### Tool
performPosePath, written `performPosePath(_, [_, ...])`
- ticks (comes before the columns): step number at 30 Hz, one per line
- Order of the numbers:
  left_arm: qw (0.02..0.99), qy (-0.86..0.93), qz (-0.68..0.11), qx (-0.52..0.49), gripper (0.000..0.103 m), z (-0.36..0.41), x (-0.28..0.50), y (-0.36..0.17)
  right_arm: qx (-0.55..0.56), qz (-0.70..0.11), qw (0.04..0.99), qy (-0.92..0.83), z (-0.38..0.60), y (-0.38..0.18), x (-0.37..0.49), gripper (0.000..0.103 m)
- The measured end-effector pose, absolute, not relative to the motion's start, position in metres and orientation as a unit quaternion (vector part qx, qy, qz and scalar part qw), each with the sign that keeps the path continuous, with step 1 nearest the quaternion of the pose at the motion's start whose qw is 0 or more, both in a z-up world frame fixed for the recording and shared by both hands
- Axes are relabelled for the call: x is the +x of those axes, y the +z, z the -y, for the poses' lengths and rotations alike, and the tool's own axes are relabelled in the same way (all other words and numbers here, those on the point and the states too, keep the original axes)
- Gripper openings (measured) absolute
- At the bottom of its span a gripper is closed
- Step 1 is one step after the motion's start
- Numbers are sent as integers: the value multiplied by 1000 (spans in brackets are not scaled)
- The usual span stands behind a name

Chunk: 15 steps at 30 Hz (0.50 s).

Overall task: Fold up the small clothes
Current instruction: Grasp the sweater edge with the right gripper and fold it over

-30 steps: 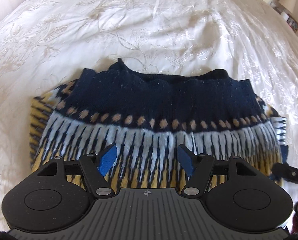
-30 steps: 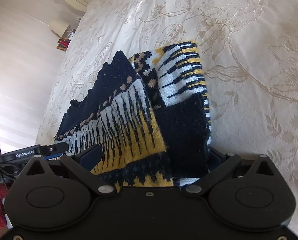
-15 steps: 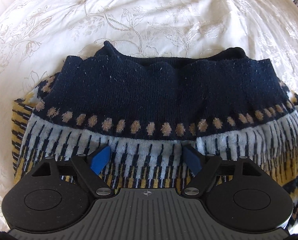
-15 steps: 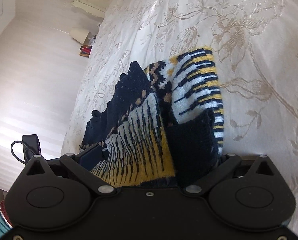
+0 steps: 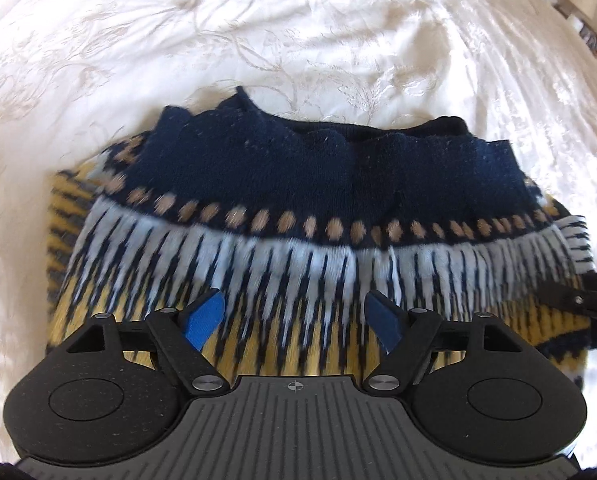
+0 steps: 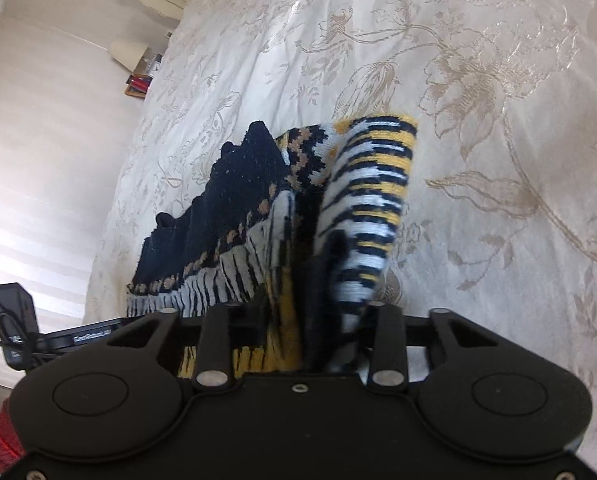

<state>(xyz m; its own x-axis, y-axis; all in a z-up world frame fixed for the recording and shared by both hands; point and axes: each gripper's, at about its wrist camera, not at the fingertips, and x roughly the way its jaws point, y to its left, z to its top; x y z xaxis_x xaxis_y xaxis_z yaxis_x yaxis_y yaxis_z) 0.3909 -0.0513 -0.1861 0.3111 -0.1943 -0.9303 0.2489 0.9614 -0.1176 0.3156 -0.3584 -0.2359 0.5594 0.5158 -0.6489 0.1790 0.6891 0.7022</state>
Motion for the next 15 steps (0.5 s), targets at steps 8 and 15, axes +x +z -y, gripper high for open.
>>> performPosePath(8, [821, -121, -558, 0, 76, -29, 317, -173, 322, -468, 820, 73, 325, -193, 314, 32])
performPosePath(15, [825, -105, -555, -20, 76, -93, 267, -166, 269, -482, 831, 76, 270, -148, 325, 32])
